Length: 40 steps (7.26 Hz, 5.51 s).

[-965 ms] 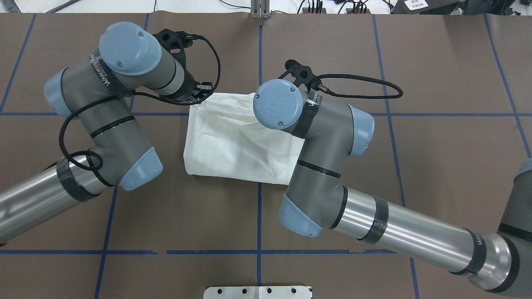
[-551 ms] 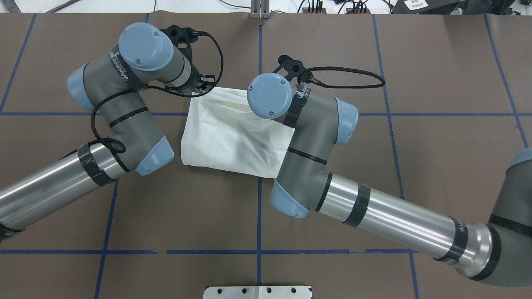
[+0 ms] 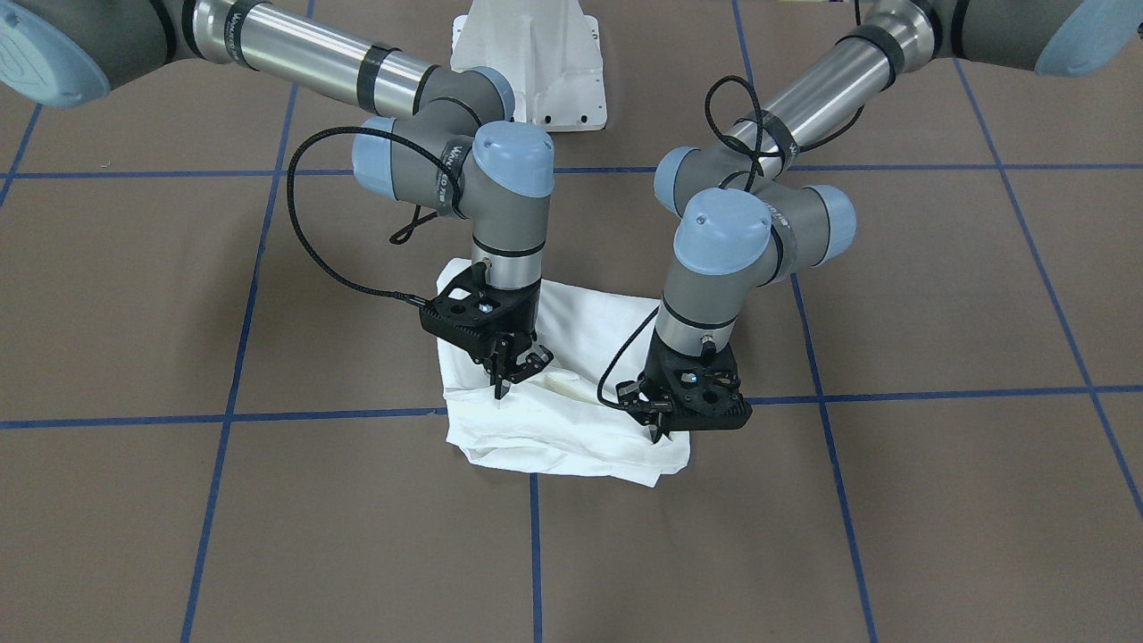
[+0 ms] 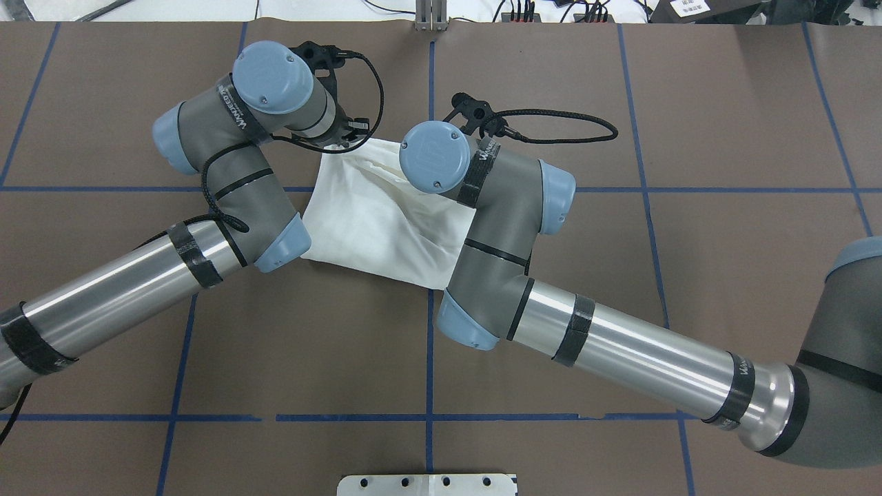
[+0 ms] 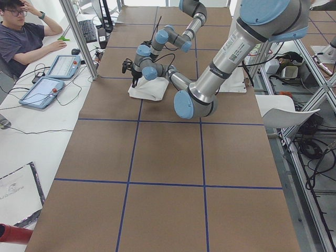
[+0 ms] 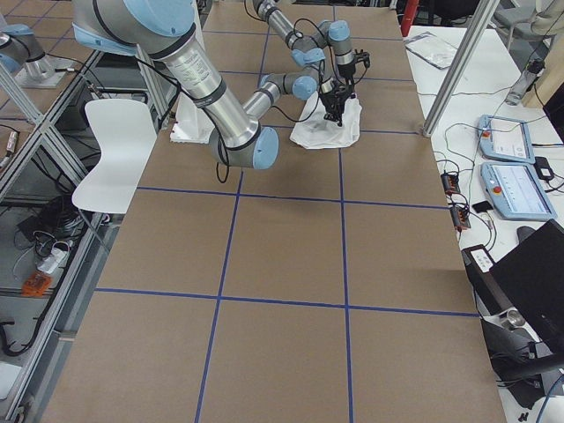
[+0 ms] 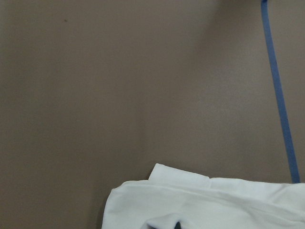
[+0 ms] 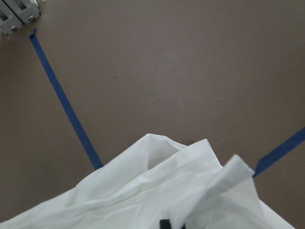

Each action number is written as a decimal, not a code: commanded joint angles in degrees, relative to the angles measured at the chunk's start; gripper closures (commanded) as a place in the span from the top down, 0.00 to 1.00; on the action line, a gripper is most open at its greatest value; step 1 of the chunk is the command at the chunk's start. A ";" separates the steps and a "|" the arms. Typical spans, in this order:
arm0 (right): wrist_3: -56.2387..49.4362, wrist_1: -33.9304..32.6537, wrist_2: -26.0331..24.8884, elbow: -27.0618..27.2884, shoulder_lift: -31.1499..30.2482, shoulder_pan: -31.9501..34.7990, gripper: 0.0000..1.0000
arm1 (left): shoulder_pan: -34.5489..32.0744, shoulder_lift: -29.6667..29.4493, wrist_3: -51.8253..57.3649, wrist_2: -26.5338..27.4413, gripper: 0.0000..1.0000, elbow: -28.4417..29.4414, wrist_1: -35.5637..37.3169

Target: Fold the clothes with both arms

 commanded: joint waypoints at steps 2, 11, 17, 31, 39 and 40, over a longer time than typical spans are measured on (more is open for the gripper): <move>-1.21 -0.06 0.00 -0.07 -0.21 1.04 0.00 | -0.26 -0.04 0.04 0.33 0.00 0.20 -0.12; -23.59 -0.41 21.08 1.69 -4.26 11.75 1.00 | -2.11 4.62 12.31 -7.57 1.00 -8.06 0.75; -73.81 -12.23 36.39 22.31 -29.28 30.97 1.00 | -17.45 15.76 44.96 -17.93 1.00 -25.72 20.42; -110.11 -13.86 46.93 27.88 -58.75 57.99 1.00 | -44.12 45.31 69.66 -25.50 1.00 -28.37 30.20; -109.76 -13.86 46.84 27.62 -58.49 57.90 1.00 | -43.95 46.80 69.56 -26.99 1.00 -30.39 29.49; -109.76 -13.86 46.85 27.53 -58.49 57.90 1.00 | -43.95 46.98 69.82 -27.09 1.00 -30.13 29.41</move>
